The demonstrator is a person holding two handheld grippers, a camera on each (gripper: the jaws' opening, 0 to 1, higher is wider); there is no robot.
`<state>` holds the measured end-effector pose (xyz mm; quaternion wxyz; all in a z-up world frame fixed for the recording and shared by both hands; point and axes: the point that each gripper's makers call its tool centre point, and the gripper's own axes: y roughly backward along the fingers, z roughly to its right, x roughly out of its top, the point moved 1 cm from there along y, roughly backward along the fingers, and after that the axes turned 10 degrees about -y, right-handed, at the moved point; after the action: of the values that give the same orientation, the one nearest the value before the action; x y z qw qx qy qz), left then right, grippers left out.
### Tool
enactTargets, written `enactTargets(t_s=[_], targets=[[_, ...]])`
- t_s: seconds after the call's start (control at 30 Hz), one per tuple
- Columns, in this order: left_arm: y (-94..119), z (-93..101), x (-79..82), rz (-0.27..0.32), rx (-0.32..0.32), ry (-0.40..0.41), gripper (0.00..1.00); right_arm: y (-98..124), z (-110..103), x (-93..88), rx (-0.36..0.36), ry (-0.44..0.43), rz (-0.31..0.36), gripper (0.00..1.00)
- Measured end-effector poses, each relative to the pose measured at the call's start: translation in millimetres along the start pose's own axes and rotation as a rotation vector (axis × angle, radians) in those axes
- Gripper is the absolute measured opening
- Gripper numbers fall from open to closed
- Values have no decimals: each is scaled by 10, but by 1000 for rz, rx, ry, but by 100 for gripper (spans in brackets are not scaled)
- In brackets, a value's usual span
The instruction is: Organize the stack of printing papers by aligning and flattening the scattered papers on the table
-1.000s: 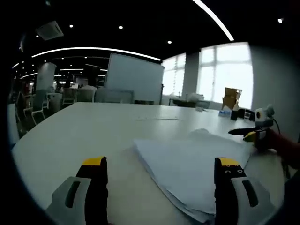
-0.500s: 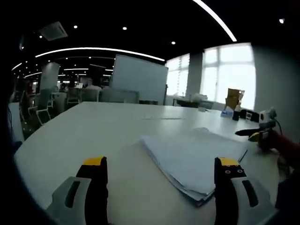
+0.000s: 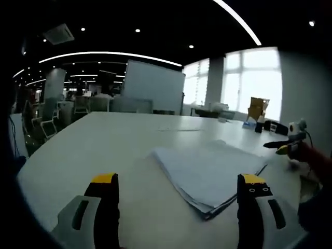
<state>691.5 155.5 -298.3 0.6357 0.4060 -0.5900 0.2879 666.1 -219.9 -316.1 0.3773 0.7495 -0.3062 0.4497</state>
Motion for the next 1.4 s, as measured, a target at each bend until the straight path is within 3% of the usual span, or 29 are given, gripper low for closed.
enactTargets(t_s=[0.9, 1.4], targets=[[305, 31, 96, -73, 4, -10, 97, 526, -68, 114, -50, 21, -29, 90], [421, 31, 157, -86, 1, -3, 97, 636, -139, 194, -44, 33, -29, 90]])
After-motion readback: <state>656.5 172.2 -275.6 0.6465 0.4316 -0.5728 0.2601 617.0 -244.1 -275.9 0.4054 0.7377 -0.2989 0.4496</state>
